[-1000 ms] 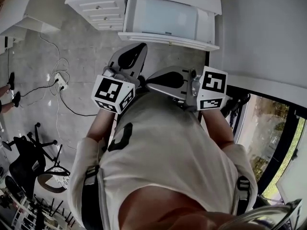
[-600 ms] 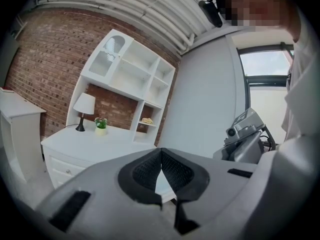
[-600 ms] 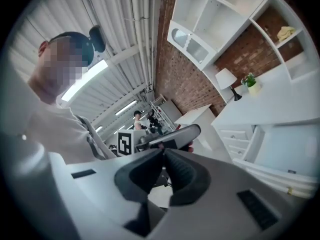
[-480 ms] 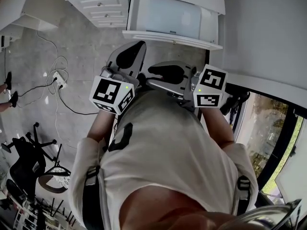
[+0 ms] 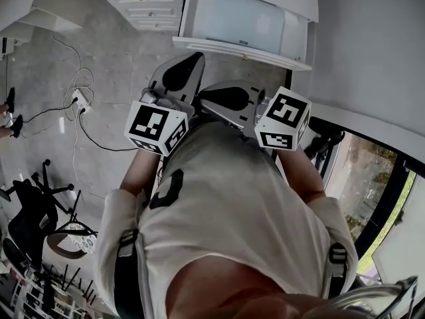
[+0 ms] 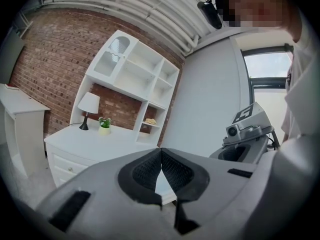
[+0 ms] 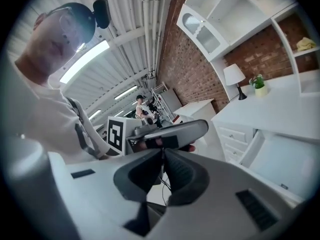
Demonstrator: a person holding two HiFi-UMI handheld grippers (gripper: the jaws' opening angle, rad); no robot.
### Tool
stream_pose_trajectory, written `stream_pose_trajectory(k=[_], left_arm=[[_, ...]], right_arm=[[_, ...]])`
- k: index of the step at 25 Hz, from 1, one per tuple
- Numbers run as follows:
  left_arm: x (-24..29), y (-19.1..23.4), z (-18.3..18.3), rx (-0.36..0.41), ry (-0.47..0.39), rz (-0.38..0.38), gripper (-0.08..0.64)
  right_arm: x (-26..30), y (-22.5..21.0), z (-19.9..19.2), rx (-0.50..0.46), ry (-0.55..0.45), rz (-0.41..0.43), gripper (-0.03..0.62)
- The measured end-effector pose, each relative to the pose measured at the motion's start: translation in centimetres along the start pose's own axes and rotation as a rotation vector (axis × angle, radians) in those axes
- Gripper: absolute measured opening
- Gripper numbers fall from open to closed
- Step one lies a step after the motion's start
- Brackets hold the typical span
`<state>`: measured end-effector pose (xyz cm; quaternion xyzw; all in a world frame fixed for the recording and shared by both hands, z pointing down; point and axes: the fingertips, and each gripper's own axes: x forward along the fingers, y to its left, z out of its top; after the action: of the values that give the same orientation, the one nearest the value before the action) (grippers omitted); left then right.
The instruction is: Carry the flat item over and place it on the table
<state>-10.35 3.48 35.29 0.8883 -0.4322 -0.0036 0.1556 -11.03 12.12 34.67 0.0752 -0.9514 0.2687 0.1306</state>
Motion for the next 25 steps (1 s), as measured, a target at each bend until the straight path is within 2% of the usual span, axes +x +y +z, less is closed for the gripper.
stream_pose_trajectory(k=[7,17,22,25], left_arm=[[2.7,0.3,0.5,0.015,0.018,0.049,0.020],[10.4,-0.7,1.5,0.056,0.089,0.062,0.020],[14.4,-1.3,1.6,0.079,0.132,0.079,0.020],[16.1,-1.3,1.5,0.100,0.160,0.114,0.020]], right_arm=[[-1.8,-2.4,1.2,0.008,-0.016,0.067,0.011],[-7.5,-6.8,3.9,-0.001,-0.095,0.203,0.009],[-11.3,-10.4,4.9,0.056,-0.144,0.200,0.009],[-14.1,-12.7,5.2,0.106,-0.180,0.203,0.009]])
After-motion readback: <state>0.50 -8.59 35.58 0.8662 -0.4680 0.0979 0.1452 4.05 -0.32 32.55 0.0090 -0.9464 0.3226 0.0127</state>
